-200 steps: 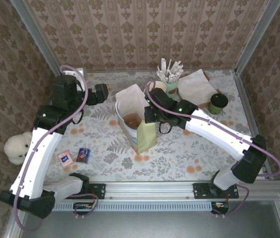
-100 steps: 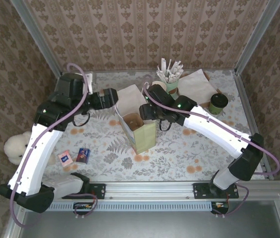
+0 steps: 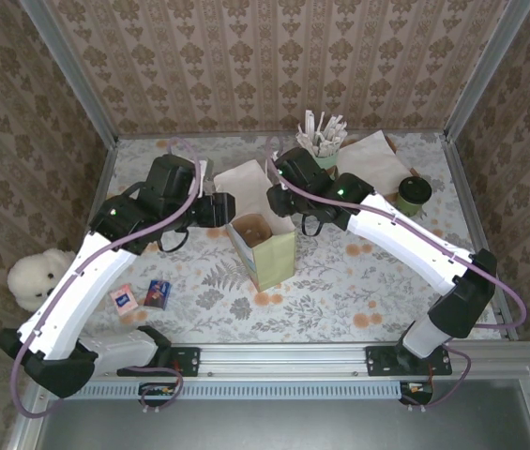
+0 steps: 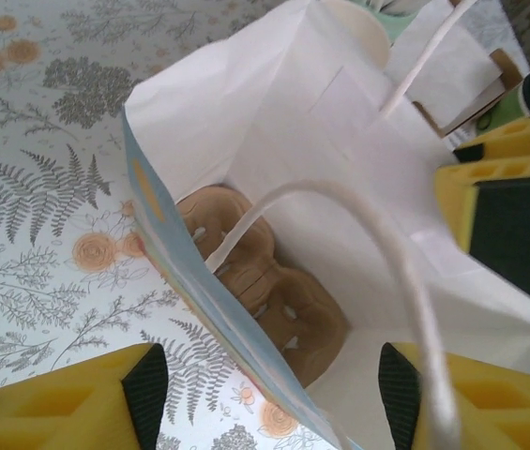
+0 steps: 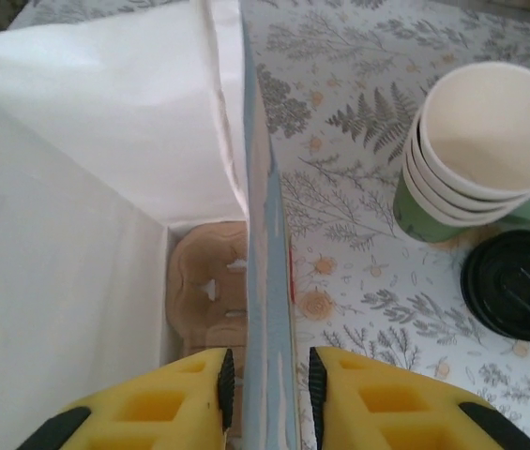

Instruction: Pack the takeout coffee

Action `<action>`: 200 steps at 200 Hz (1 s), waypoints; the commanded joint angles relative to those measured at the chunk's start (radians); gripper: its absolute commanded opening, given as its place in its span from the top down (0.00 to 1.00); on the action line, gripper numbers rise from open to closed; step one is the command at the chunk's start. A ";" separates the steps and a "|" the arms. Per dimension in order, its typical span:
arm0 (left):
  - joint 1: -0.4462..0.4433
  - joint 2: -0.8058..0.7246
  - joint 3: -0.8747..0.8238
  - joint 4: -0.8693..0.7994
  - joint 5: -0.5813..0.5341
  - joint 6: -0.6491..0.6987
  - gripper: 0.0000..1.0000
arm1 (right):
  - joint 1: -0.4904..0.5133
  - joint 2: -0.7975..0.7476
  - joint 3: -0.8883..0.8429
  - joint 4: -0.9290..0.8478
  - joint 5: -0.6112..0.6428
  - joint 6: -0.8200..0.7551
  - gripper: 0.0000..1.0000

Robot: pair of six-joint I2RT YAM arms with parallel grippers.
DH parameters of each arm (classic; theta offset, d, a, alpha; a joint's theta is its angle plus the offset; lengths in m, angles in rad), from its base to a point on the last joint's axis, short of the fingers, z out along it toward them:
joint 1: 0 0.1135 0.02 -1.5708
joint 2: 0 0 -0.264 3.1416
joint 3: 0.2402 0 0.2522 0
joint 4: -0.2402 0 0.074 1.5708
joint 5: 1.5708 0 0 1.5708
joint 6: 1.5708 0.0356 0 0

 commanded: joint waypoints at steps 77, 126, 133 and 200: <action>0.034 -0.116 -0.179 0.231 -0.092 -0.077 0.12 | -0.021 -0.185 -0.096 -0.027 -0.140 -0.109 0.13; 0.094 -0.191 -0.290 0.379 -0.093 -0.129 0.00 | -0.071 -0.439 -0.228 -0.041 -0.169 -0.120 0.00; 0.102 -0.194 -0.296 0.387 -0.096 -0.136 0.00 | -0.100 -0.470 -0.247 -0.042 -0.173 -0.114 0.00; 0.134 -0.215 -0.388 0.519 -0.117 -0.262 0.00 | -0.602 -0.583 -0.486 0.032 -0.128 0.138 0.00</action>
